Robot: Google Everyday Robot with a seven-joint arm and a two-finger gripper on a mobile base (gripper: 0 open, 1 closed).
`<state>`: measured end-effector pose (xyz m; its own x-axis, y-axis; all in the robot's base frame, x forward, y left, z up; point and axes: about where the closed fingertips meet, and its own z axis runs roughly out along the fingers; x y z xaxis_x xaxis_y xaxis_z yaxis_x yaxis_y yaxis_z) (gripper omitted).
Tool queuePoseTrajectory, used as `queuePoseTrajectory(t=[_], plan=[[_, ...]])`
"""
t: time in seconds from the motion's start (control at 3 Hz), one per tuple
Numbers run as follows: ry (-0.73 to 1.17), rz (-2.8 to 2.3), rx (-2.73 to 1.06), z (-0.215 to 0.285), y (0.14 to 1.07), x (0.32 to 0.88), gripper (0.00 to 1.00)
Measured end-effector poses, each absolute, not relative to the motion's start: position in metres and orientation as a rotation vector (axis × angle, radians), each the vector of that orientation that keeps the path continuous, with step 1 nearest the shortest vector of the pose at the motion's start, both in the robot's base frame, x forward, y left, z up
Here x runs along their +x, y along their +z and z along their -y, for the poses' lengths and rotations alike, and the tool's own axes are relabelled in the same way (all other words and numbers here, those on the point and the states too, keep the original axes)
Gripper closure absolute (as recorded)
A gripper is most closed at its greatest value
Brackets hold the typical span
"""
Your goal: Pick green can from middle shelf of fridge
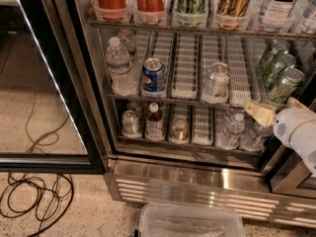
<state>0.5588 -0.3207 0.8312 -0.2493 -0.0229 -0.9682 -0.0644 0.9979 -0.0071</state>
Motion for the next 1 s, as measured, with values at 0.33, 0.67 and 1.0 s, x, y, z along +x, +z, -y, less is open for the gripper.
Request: queuePoseTrajectory(t=[0.33, 0.67, 1.0], plan=[[0.02, -1.784, -0.043, 0.323, 0.8327, 0.5593, 0.24], [0.001, -1.754, -0.016, 0.327, 0.8339, 0.5593, 0.22], [-0.015, -1.727, -0.001, 0.328, 0.8346, 0.5606, 0.23]])
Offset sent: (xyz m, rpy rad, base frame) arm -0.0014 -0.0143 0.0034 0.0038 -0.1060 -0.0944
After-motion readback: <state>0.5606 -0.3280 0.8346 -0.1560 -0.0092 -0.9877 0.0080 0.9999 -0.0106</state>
